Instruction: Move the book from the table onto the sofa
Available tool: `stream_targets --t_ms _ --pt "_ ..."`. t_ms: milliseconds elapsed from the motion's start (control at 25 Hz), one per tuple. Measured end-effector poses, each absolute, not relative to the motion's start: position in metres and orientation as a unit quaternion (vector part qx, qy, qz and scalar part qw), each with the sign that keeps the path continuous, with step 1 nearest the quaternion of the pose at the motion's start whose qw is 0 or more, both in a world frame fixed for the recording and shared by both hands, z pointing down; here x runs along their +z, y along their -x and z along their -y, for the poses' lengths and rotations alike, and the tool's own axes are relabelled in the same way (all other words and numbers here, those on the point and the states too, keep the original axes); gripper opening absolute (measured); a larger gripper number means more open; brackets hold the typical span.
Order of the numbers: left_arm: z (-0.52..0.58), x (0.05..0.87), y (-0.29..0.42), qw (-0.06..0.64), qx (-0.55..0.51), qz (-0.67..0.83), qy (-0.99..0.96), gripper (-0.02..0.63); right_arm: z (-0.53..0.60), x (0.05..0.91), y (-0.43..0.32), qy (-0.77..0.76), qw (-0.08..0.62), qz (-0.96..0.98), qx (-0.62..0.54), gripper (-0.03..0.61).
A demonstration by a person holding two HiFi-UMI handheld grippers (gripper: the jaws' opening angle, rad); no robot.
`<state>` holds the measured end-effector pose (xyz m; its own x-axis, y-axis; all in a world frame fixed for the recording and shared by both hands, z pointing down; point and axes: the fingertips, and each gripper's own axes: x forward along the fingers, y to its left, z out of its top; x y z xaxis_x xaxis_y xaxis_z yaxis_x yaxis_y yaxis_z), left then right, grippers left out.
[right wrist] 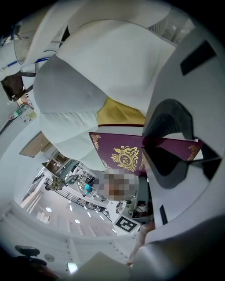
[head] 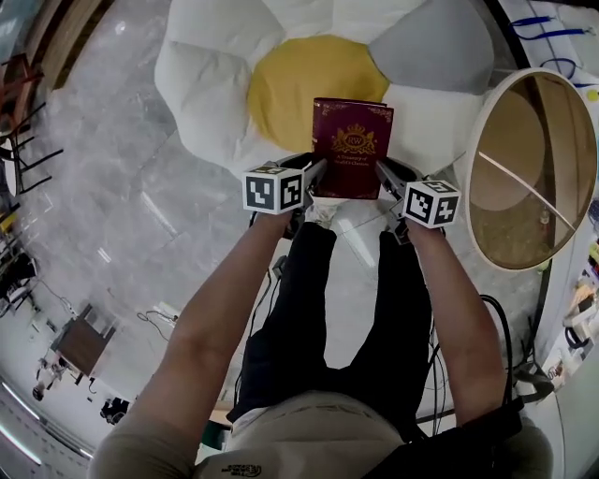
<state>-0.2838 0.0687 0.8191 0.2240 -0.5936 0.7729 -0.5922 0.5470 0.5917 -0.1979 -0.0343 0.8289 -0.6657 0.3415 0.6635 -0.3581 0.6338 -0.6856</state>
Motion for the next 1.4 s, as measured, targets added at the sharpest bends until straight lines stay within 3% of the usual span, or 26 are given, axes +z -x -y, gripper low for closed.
stream_targets --t_ms 800,1080,1400 --pt "-0.078 0.948 0.284 0.65 0.003 0.609 -0.454 0.163 0.042 0.942 0.203 -0.035 0.462 0.787 0.406 0.074" --pt "-0.094 0.924 0.279 0.651 0.011 0.606 -0.456 0.163 0.042 0.914 0.198 -0.031 0.463 0.792 0.397 0.07" --pt "-0.09 0.852 0.264 0.641 -0.006 0.6 -0.479 0.151 0.021 0.852 0.185 -0.001 0.469 0.791 0.392 0.024"
